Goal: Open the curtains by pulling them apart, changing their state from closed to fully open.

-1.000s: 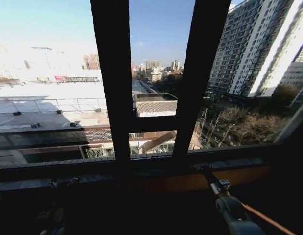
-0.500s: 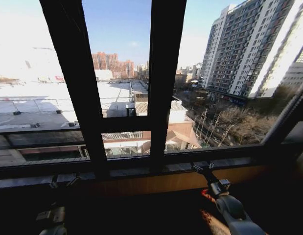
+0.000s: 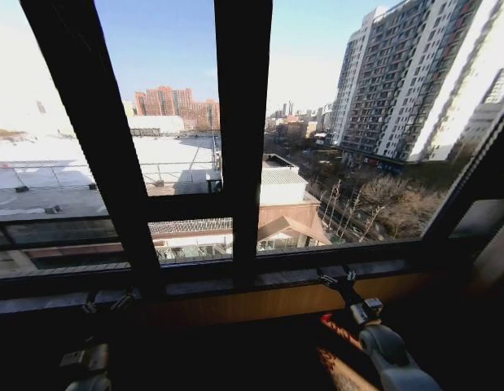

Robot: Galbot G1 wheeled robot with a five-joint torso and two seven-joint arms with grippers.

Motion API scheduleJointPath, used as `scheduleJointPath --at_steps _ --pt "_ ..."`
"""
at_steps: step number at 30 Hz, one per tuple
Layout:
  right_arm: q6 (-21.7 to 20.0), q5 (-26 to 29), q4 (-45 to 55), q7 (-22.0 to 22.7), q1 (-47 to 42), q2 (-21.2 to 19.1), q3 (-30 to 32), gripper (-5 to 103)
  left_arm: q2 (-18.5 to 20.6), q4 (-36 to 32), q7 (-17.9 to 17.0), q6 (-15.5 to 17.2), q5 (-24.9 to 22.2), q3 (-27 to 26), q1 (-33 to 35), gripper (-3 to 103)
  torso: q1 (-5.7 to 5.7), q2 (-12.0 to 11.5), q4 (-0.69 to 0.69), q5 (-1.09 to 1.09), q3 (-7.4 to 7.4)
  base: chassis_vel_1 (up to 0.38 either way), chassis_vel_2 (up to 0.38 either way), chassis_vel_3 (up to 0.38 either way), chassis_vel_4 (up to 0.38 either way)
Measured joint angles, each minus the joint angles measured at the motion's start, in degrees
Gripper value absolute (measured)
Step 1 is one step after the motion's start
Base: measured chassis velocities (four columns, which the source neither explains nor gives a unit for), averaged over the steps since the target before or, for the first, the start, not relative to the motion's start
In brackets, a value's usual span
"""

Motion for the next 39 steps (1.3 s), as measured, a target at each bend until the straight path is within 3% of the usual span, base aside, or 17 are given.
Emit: scheduleJointPath --at_steps 25,39 --pt "0.0 0.0 0.0 0.0 0.0 -0.02 0.02 100 -0.03 0.0 0.02 0.0 0.01 0.03 0.0 100 0.01 -0.01 -0.02 -0.01 0.01 -0.034 -0.05 0.03 0.051" --pt "0.0 0.0 0.0 0.0 0.0 -0.02 0.02 100 -0.03 0.0 0.06 0.0 0.01 0.04 0.0 100 -0.01 -0.01 -0.04 0.01 0.0 0.111 -0.256 -0.118 0.256"
